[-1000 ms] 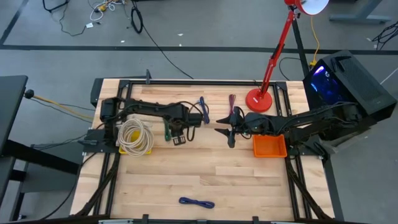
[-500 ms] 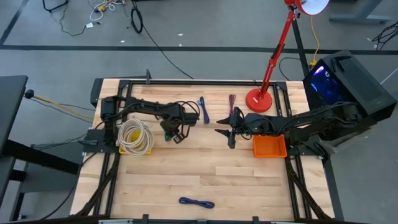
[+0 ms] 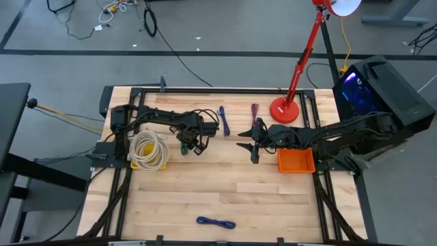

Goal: Pick & Place USB Port
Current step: Put the green charger cable into the orange basket

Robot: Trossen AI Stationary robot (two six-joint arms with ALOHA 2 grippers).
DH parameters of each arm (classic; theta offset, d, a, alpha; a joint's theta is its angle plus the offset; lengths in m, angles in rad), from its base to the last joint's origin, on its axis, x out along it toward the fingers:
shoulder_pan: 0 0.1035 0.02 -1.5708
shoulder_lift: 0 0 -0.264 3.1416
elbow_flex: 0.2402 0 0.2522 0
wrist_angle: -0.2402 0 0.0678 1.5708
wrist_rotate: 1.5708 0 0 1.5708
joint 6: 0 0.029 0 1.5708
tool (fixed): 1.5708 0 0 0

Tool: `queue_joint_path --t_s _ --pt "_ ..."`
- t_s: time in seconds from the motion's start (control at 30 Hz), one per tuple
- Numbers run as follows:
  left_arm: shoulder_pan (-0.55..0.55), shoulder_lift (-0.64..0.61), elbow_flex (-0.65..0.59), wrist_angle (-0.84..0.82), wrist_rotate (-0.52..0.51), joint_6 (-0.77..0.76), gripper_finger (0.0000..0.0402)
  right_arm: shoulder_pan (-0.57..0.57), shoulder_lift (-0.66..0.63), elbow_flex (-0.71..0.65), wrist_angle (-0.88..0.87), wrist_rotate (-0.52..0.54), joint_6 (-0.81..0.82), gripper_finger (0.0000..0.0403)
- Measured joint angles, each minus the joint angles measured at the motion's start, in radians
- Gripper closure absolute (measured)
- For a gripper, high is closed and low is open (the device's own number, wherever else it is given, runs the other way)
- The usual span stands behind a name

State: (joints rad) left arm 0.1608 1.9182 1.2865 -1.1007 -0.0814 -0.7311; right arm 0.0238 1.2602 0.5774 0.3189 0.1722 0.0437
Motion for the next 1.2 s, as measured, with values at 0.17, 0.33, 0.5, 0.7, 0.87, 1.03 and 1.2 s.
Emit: queue_joint_path --t_s 0.17,0.33,0.5,0.7,0.87,1.03,1.2 --pt "-0.005 0.000 -0.001 0.002 0.013 -0.047 0.0285 0.000 0.000 0.000 -0.020 -0.007 -0.012 0.0218" --pt "-0.025 0.000 -0.032 0.035 0.027 -0.091 0.0285 0.000 0.000 0.000 -0.025 -0.006 -0.026 0.0218" --pt "-0.042 0.001 -0.093 0.104 0.035 -0.131 0.0285 0.000 0.000 0.000 -0.024 -0.007 -0.027 0.0218" --pt "-0.040 -0.012 -0.179 0.238 0.049 -0.099 0.0332 0.000 0.000 0.000 -0.025 -0.006 -0.028 0.0218" --pt "-0.041 -0.010 -0.177 0.242 0.052 -0.055 0.0392 0.000 0.000 0.000 -0.017 -0.006 -0.034 0.0218" --pt "-0.043 0.005 -0.095 0.172 0.012 -0.028 0.0397 0.000 0.000 0.000 0.000 -0.005 -0.033 0.0218" --pt "-0.043 0.007 0.017 0.088 -0.049 0.006 0.0399 0.000 0.000 0.000 0.000 -0.005 -0.033 0.0218"
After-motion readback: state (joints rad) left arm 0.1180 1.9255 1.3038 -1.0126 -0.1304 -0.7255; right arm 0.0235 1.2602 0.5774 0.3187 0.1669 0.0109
